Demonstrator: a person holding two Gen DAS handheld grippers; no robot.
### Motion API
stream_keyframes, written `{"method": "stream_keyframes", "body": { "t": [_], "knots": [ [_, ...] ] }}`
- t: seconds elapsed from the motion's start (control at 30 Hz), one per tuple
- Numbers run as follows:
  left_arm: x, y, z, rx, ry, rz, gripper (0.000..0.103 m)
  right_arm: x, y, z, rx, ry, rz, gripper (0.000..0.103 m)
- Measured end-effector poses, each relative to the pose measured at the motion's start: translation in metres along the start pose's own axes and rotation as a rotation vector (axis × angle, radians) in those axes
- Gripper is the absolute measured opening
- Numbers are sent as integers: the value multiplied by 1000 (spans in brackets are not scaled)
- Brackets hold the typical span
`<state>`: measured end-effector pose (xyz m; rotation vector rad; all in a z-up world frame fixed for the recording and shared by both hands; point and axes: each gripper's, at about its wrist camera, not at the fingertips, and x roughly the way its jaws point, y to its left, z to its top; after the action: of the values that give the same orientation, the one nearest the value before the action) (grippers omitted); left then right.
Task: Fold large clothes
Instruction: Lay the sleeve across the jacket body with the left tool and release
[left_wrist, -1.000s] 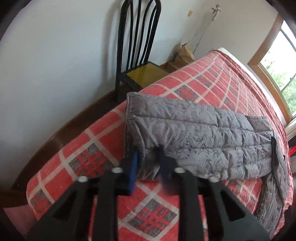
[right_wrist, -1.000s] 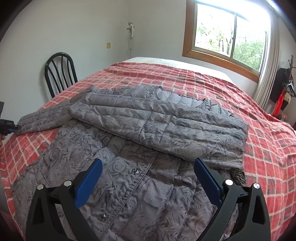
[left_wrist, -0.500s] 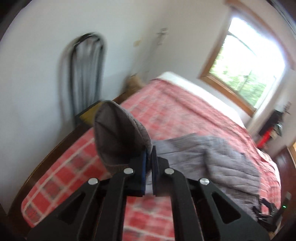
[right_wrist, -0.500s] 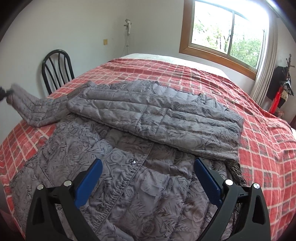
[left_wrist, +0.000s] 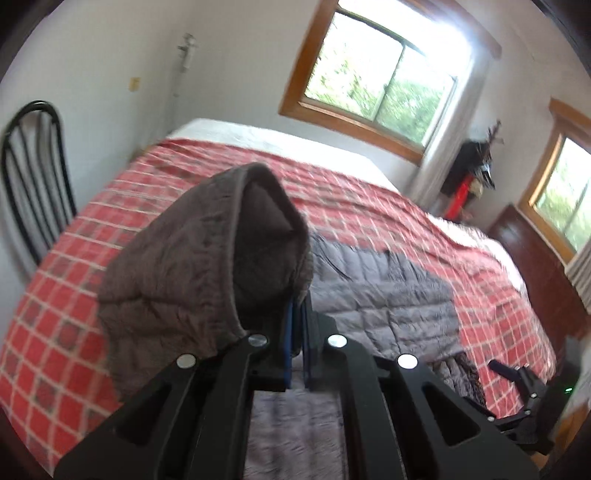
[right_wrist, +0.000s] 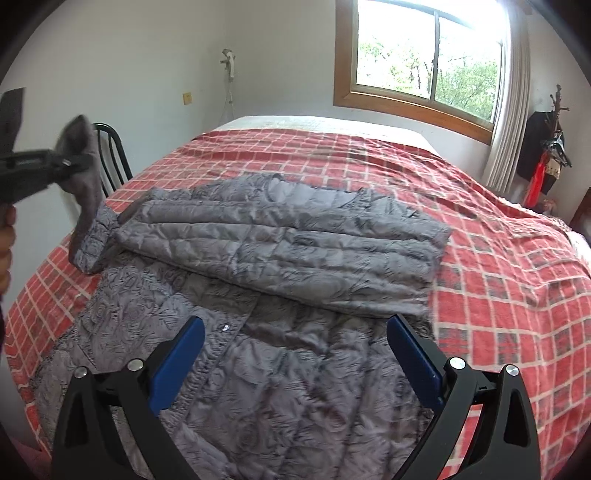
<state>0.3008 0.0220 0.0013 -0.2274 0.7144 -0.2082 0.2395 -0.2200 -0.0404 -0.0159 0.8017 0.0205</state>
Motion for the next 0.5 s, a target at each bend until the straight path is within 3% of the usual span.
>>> {"method": "stream_keyframes", "body": {
  "t": [0.17,0.23,0.27,0.37,0.5],
  "knots": [
    [60,-33,-20,75,103,17,2,-4,-9,-3,1,8,-27,99],
    [79,-35,-28,81,137,124,2,-4,-10,-2,6,7,-27,99],
    [84,-33,-28,60,147,124,3,-5,-10,-1,9,3,-19,99],
    [105,-25,-39,44,220,81,10,0,-4,3,6,14,3,99],
    [114,-22,-53,20,195,-31,25,2,5,7,-1,25,13,99]
  ]
}}
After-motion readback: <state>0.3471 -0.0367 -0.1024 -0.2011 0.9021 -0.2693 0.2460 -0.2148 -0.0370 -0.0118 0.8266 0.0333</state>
